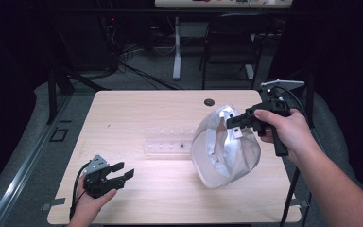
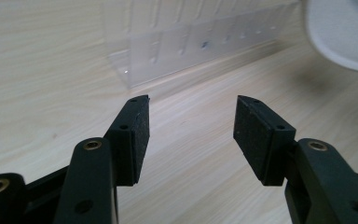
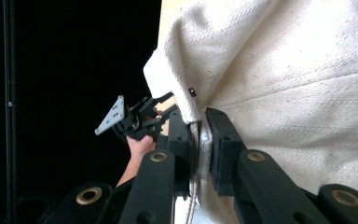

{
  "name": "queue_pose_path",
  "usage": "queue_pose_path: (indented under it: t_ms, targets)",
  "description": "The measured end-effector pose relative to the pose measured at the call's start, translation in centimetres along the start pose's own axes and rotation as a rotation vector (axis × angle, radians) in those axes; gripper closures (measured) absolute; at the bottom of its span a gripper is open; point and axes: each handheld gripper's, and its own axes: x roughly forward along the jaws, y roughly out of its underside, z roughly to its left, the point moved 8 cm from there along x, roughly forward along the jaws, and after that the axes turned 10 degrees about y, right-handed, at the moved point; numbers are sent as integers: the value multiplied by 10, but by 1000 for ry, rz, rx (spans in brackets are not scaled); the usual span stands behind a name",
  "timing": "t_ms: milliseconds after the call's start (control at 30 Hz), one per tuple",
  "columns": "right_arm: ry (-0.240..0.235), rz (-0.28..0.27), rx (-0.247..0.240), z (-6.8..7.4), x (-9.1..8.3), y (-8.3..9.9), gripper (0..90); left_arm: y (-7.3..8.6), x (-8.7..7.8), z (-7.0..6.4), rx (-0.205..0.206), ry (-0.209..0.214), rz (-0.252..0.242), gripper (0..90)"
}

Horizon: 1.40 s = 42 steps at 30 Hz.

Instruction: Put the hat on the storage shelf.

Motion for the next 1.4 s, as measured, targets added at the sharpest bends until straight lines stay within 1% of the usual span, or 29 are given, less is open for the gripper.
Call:
queue_pose_path:
  t_ms: [67, 200, 233, 300, 400, 433, 467, 500, 567, 600, 767, 833, 1000, 1067, 1100, 1233, 1267, 1333, 1367, 1400]
  targets:
    - [0, -8, 3, 3, 1, -3, 813, -9, 2, -12, 34, 18, -8, 459]
    - [-9, -19, 4, 10, 5, -11, 813, -27, 8, -32, 109, 30, -9, 459]
    - [-9, -16, -2, 11, 6, -12, 813, -31, 10, -37, 126, 35, -8, 459]
    - [-13, -18, -2, 14, 10, -16, 813, -38, 15, -45, 137, 53, -4, 460]
    - [-29, -30, 4, 19, 13, -23, 813, -46, 23, -56, 159, 64, 2, 466]
    - [-30, -29, 5, 20, 14, -25, 813, -49, 25, -59, 173, 61, 4, 465]
    - [-30, -29, 5, 20, 14, -25, 813, -49, 25, -59, 173, 61, 4, 464]
    - [-33, -32, 1, 21, 15, -28, 813, -53, 29, -64, 188, 57, 1, 464]
    - [-42, -40, 2, 25, 16, -33, 813, -57, 34, -69, 193, 67, 1, 442]
    - [-42, -44, 4, 27, 17, -37, 813, -59, 40, -75, 205, 80, 7, 432]
    - [-44, -53, 7, 32, 22, -46, 814, -66, 56, -89, 235, 98, 13, 425]
    - [-44, -57, 9, 34, 25, -50, 813, -69, 61, -94, 253, 96, 19, 416]
    - [-40, -66, 12, 39, 30, -57, 814, -76, 80, -108, 275, 119, 41, 400]
    - [-46, -71, 14, 42, 31, -60, 814, -78, 89, -113, 278, 132, 49, 397]
    - [-41, -69, 10, 42, 32, -61, 814, -78, 94, -115, 278, 137, 58, 396]
    - [-49, -81, 16, 48, 33, -66, 814, -79, 108, -119, 284, 126, 87, 392]
    - [-52, -83, 18, 50, 34, -67, 813, -79, 111, -120, 289, 122, 86, 392]
    - [-51, -83, 12, 53, 34, -68, 813, -81, 116, -121, 303, 104, 89, 393]
    - [-54, -92, 17, 55, 35, -69, 814, -82, 118, -120, 312, 85, 90, 394]
    - [-55, -88, 10, 56, 35, -69, 814, -83, 120, -119, 306, 82, 92, 403]
